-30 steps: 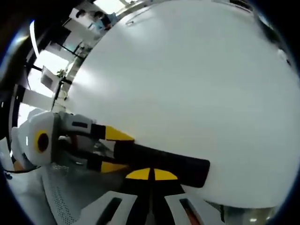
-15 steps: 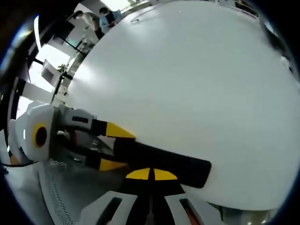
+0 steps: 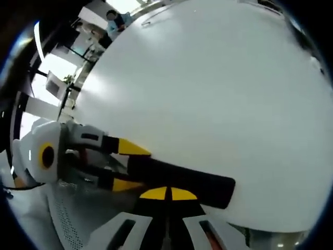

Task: Press the specified remote control buttons in sequence, fully releasing each button before pressing the next.

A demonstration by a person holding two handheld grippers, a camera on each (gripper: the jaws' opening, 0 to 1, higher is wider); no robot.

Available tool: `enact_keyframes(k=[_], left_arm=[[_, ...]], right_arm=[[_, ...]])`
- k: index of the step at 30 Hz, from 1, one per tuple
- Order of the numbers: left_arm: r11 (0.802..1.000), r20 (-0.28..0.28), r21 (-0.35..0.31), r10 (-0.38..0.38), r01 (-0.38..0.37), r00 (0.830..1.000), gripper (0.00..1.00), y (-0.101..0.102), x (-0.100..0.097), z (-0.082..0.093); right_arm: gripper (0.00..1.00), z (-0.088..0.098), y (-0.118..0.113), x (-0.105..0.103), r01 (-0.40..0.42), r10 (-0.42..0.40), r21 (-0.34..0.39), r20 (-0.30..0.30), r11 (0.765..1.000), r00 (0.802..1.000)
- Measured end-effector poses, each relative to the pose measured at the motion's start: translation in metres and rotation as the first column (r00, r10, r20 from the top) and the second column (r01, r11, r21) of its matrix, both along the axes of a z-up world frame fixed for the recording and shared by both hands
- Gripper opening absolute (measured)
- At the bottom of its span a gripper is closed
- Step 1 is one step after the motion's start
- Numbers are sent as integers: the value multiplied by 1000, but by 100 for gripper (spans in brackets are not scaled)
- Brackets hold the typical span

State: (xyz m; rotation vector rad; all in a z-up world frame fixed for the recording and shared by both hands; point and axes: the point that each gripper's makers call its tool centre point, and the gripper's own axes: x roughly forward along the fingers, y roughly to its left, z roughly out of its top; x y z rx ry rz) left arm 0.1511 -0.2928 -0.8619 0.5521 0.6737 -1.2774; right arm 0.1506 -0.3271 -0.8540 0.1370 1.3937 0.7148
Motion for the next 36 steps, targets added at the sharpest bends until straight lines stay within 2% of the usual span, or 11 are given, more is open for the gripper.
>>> enact_keyframes(k=[3, 6, 10, 13, 29, 36], left_arm=[[1000, 0, 0, 1, -1, 1000, 24, 0, 0, 0], [1000, -1, -1, 0, 0, 1000, 24, 0, -1, 1], [1000, 5, 6, -9, 9, 1000, 24, -1, -2, 0], [1000, 7, 6, -13, 13, 1000, 24, -1, -2, 0], [1000, 1, 0, -10, 10, 1000, 24, -1, -2, 0], [1000, -4, -1, -6, 6, 1000, 24, -1, -2, 0]], right_arm=[[0, 4, 4, 4, 14, -14, 34, 11, 999, 1000], [0, 5, 3, 11, 29, -31, 31, 63, 999, 998], [0, 6, 7, 10, 32, -35, 56, 55, 998, 998], [0, 5, 8, 11, 28, -31, 44, 66, 999, 997], [0, 1, 10, 9, 34, -36, 55, 29, 998, 999], [0, 2, 10, 8, 32, -35, 61, 34, 998, 999]])
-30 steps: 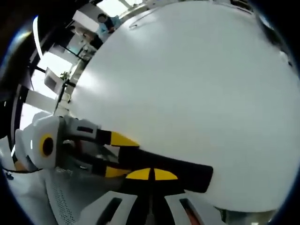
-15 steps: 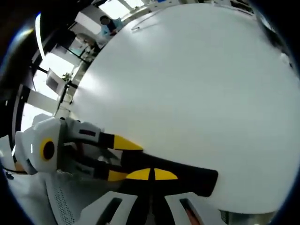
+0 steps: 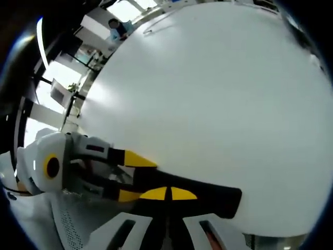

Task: Press the specified remote control buttons in sequence, fully releasing each button before pressing the next.

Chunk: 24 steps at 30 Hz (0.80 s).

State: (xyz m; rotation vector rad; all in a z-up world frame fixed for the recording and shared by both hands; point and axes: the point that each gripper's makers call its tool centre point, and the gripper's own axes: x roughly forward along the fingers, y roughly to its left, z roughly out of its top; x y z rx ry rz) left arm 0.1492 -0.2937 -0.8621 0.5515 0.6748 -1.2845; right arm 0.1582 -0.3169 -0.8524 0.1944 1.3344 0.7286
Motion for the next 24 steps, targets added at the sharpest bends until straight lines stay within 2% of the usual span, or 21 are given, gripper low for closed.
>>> enact_keyframes(k=[16, 24], left_arm=[[1000, -5, -13, 5, -5, 1000, 24, 0, 0, 0], [1000, 2, -13, 0, 0, 1000, 24, 0, 1, 1]], right_arm=[[0, 0, 0, 1, -15, 15, 40, -2, 999, 1000], [0, 0, -1, 1, 17, -15, 66, -29, 998, 999]])
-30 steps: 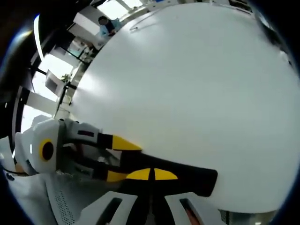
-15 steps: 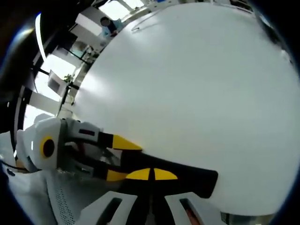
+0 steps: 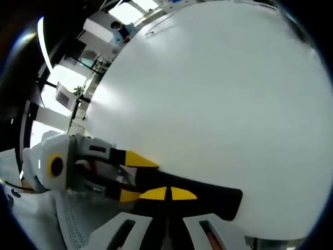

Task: Press the specified remote control buttons in sequence, fully releasing each button before pressing the next.

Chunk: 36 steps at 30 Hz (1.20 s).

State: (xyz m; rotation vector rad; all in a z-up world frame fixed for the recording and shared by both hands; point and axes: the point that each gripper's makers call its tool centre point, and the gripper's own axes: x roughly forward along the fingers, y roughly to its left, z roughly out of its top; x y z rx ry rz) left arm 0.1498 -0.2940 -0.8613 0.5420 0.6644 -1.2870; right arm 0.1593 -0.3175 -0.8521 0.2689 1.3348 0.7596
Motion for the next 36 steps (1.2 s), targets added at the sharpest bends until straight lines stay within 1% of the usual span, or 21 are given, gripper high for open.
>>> enact_keyframes(k=[8, 10, 11, 14, 20, 25, 33, 36], left_arm=[[1000, 0, 0, -1, 1, 1000, 24, 0, 0, 0], [1000, 1, 1, -2, 2, 1000, 24, 0, 0, 0], [1000, 2, 1, -2, 2, 1000, 24, 0, 0, 0], [1000, 2, 1, -3, 3, 1000, 24, 0, 0, 0], [1000, 4, 2, -4, 4, 1000, 25, 0, 0, -1], [1000, 6, 1, -4, 4, 1000, 25, 0, 0, -1], [1000, 5, 1, -4, 4, 1000, 25, 0, 0, -1], [1000, 6, 2, -5, 5, 1000, 25, 0, 0, -1]], right_arm=[[0, 0, 1, 0, -3, 3, -2, 2, 1000, 1000], [0, 0, 1, -1, -22, 22, -13, 19, 1000, 1000], [0, 0, 1, -1, -40, 41, -27, 38, 999, 998], [0, 0, 1, -1, -37, 39, -36, 48, 999, 998], [0, -1, -1, 1, 1, 0, -23, 23, 1000, 1000], [0, -2, -1, 2, 36, -36, 2, -24, 999, 999], [0, 0, 1, 0, 3, -3, -14, -3, 1000, 1000], [0, 0, 1, 0, -1, 1, -15, -3, 1000, 1000]])
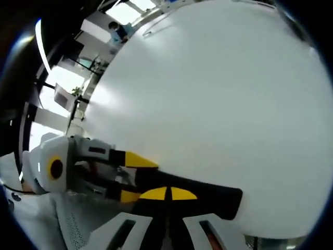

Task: Press the specified remote control buttons in sequence, fully releasing each button before pressing the next.

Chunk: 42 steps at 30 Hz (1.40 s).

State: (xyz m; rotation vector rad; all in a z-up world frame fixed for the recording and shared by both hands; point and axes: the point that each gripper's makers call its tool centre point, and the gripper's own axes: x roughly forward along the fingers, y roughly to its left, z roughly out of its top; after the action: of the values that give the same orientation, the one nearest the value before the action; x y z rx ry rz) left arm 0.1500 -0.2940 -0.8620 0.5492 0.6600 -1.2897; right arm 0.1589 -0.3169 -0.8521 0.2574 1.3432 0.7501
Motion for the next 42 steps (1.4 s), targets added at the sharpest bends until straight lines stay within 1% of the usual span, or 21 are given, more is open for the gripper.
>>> enact_keyframes(k=[11, 14, 17, 21, 26, 28, 31, 42], left_arm=[[1000, 4, 3, -3, 3, 1000, 25, 0, 0, 0], [1000, 4, 4, -2, 2, 1000, 25, 0, 0, 0], [1000, 3, 3, -3, 3, 1000, 25, -1, 0, 0], [1000, 3, 3, -5, 5, 1000, 25, -1, 0, 0], [1000, 4, 3, -6, 6, 1000, 25, -1, 0, 0], [1000, 4, 3, -6, 6, 1000, 25, -1, 0, 0], [1000, 4, 3, -6, 6, 1000, 25, -1, 0, 0], [1000, 3, 3, -6, 6, 1000, 25, -1, 0, 0]], right_arm=[[0, 0, 0, 1, 12, -12, 6, -11, 1000, 1000], [0, 1, 0, 3, 23, -23, 8, -2, 1000, 1000], [0, 4, 2, 6, 39, -39, 34, 2, 999, 999], [0, 6, 8, 3, 43, -41, 74, -28, 996, 999], [0, 5, 12, 1, 28, -25, 83, -36, 996, 999], [0, 3, 14, -2, 19, -15, 73, -45, 997, 999], [0, 2, 13, -4, 6, -3, 58, -43, 998, 999], [0, 0, 13, -3, 5, -4, 50, -30, 999, 1000]])
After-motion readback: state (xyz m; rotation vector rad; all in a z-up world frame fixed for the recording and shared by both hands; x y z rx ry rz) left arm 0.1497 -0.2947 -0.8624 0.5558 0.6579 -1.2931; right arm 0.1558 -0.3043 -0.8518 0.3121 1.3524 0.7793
